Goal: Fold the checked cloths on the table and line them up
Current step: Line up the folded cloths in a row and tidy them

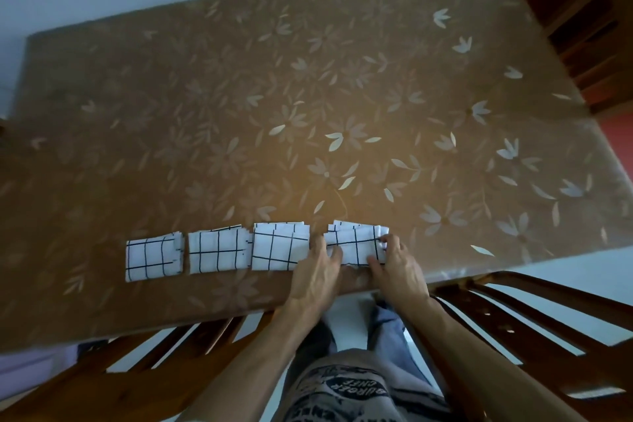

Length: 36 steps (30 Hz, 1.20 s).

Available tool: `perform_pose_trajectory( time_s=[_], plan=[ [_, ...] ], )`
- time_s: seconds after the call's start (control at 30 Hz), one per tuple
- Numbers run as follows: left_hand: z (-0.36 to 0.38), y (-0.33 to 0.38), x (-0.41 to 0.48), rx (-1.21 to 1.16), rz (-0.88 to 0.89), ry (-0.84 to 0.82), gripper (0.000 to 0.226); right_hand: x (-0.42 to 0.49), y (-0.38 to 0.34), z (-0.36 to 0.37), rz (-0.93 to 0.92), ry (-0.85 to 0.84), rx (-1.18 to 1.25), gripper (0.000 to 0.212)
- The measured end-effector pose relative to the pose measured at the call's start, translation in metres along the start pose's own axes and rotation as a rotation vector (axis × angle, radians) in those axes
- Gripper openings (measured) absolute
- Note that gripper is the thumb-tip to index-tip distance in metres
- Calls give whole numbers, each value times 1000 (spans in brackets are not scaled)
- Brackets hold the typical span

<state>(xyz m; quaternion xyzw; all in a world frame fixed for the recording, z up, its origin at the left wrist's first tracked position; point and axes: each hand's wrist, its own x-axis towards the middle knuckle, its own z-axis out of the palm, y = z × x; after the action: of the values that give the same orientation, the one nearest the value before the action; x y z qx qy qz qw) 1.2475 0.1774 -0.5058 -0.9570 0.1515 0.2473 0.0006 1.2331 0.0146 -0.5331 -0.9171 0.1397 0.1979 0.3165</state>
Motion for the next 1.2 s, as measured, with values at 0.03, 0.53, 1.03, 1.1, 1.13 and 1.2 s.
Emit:
perform_pose_trajectory(
  time_s=[0.03,0.53,1.03,1.1,1.13,1.2],
  plan=[
    [2,-4,-2,-3,-15,18,34,2,-4,2,-17,-20,-16,33],
    [22,-20,6,3,24,92,61,7,-12,41,-517,14,-454,64],
    [-10,-25,28,-43,106,43,50,19,-10,15,-69,160,194,45],
    [-15,-27,35,-64,108,57,41,24,-6,13,-29,136,186,37],
    [-17,-28,39,-80,102,63,35,27,-5,14,-1,120,173,34],
    [-16,-29,45,-96,90,74,28,31,-5,12,62,101,159,27]
  ],
)
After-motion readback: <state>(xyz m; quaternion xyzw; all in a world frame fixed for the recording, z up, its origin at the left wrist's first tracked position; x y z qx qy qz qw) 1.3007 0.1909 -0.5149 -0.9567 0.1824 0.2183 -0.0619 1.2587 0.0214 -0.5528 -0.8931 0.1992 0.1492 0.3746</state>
